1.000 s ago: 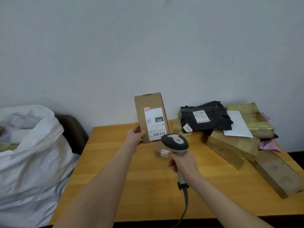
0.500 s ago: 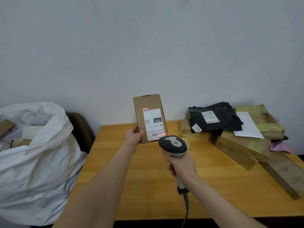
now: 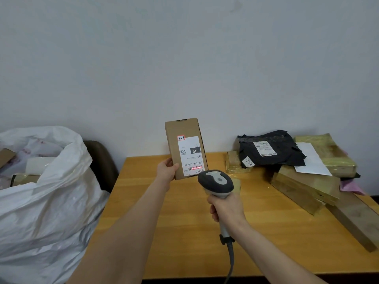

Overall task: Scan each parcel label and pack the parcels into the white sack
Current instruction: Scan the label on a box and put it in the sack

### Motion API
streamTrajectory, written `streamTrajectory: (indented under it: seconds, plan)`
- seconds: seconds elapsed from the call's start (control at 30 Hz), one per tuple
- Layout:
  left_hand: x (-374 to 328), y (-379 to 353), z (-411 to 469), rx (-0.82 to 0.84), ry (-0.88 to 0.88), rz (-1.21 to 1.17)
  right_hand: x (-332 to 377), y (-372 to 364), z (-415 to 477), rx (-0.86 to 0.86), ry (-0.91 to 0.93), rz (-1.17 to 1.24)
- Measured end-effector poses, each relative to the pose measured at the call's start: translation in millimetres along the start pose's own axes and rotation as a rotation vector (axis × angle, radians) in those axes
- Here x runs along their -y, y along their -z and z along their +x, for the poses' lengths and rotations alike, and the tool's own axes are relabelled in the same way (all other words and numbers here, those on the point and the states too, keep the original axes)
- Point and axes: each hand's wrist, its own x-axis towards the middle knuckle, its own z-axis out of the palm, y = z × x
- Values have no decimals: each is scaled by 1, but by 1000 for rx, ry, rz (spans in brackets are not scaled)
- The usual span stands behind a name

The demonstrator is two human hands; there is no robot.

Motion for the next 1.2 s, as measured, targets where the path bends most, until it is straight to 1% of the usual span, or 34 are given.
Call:
streamTrajectory:
  seconds: [0.33,0.5,0.73,0.83,0.97,1.1,1.2]
  plan:
    - [-4,24,25,11,0,0,6,-30,9,6,16,-40]
    - [-7,39,32,-18,-4,4,10,-46,15,41,21,-44]
    - [-21,82,33,-129,-9,-9,35,-82,46,243,98,26]
    - [-33,114,36,-186,-21,-50,56,-117,69,287,118,29]
    - [-51,174,37,-294,-44,-86,91,-185,85,368,129,44]
    - [-72,251,47,-397,-98,-133,121,-263,87,425,167,74]
    - [-90,318,63,-486,-133,-118,137,-327,88,465,168,77]
